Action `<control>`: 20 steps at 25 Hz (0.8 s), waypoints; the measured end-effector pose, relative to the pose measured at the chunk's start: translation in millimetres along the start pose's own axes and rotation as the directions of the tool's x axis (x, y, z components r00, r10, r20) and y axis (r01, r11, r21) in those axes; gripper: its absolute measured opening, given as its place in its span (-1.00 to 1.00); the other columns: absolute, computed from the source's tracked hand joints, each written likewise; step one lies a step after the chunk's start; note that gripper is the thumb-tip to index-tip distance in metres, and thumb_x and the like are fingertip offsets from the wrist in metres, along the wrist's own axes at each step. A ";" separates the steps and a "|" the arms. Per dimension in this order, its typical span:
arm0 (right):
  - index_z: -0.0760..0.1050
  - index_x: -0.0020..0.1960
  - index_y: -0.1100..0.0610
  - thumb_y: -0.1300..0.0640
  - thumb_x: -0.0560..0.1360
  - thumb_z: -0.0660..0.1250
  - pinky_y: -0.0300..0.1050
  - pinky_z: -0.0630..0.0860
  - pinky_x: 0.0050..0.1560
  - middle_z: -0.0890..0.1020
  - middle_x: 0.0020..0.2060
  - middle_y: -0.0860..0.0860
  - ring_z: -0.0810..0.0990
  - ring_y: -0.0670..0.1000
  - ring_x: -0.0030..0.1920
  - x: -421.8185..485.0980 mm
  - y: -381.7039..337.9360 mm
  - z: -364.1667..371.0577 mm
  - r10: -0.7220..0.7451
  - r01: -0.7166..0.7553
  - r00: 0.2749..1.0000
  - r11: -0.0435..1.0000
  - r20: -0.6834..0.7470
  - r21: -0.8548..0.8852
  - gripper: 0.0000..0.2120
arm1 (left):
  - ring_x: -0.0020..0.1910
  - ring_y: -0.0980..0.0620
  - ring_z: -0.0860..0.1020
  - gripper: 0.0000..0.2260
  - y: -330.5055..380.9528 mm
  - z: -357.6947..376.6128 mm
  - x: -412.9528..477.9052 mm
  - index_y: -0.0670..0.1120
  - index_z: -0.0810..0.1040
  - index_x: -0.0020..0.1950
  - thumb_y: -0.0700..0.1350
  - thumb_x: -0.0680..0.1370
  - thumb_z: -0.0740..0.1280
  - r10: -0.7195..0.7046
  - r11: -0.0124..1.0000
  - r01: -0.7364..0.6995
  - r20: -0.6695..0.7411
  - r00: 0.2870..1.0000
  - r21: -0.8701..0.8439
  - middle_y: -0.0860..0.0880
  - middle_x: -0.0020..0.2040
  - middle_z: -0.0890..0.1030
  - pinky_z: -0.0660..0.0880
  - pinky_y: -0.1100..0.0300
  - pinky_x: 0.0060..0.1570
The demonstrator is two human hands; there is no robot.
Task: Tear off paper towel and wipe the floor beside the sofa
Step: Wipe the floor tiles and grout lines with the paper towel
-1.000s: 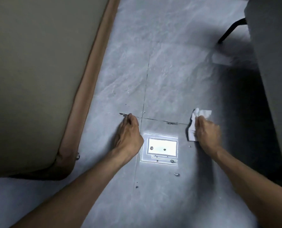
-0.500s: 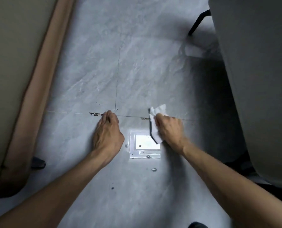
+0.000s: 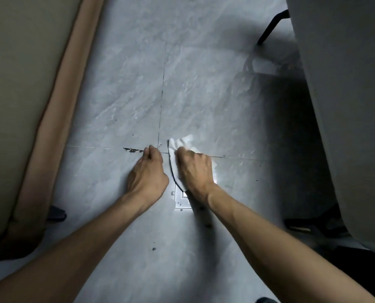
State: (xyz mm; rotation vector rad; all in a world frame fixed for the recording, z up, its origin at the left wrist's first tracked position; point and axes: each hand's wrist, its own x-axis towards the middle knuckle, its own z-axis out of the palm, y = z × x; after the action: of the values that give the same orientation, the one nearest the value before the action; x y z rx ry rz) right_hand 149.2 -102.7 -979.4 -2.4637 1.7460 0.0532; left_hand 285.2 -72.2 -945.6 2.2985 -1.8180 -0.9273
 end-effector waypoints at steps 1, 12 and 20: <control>0.45 -0.09 0.15 0.25 0.43 0.31 -0.05 0.21 -0.42 0.63 -0.33 0.14 0.60 0.25 -0.37 2.0 7.6 -1.0 -0.115 0.117 0.991 0.993 0.064 -0.023 -0.92 | 0.14 -0.27 0.48 -0.58 -0.4 -2.8 0.1 -0.20 0.29 0.29 -0.34 0.42 0.13 -0.003 1.000 0.003 -0.007 1.000 -0.021 -0.20 0.26 0.48 0.38 0.02 0.02; 0.44 -0.03 0.11 0.05 0.58 0.11 -0.05 0.31 -0.34 0.64 -0.22 0.14 0.62 0.25 -0.24 -6.2 39.1 -7.3 0.012 -0.012 0.999 1.000 0.032 -0.016 -0.81 | -0.02 -0.26 0.50 -0.63 -2.2 -10.3 -1.9 -0.18 0.29 0.22 -0.34 0.41 0.14 0.021 1.000 -0.021 0.006 1.000 -0.022 -0.16 0.12 0.48 0.36 0.05 -0.13; 0.49 0.16 -0.02 0.01 0.45 0.41 -0.11 0.46 -0.10 0.54 -0.03 -0.06 0.52 -0.01 -0.01 -14.9 66.6 8.0 -0.028 0.060 0.996 0.911 -0.083 0.409 -0.69 | -0.18 -0.18 0.43 -0.73 -5.7 -7.3 -3.6 -0.09 0.29 0.04 -0.34 0.40 0.15 0.002 0.997 -0.004 -0.018 1.000 -0.083 -0.05 -0.09 0.42 0.29 0.10 -0.20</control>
State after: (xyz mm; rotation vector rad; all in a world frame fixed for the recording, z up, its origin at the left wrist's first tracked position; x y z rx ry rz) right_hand 81.9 -109.5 -991.1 -2.2146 1.5330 -0.3783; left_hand 293.3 -69.4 -940.5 2.2471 -1.7412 -0.9597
